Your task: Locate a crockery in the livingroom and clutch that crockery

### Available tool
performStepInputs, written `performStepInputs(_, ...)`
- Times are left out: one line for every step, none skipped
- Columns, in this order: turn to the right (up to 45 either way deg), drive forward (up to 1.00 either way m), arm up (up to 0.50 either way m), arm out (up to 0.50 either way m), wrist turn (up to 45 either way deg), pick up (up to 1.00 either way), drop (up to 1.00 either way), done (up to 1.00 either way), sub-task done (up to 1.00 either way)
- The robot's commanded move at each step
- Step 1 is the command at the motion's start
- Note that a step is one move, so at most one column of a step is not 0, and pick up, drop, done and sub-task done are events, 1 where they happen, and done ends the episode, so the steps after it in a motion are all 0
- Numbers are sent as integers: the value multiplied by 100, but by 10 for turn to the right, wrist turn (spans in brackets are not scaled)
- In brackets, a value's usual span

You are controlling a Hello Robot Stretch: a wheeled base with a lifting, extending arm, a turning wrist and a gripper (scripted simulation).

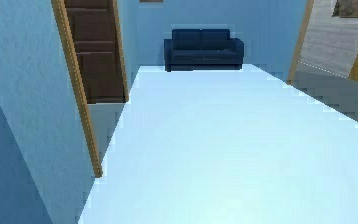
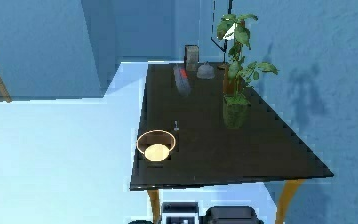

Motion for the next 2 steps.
performStepInputs(0,0,0,44,0,0,0,0,0)
performStepInputs(0,0,0,0,450,0,0,0,0)
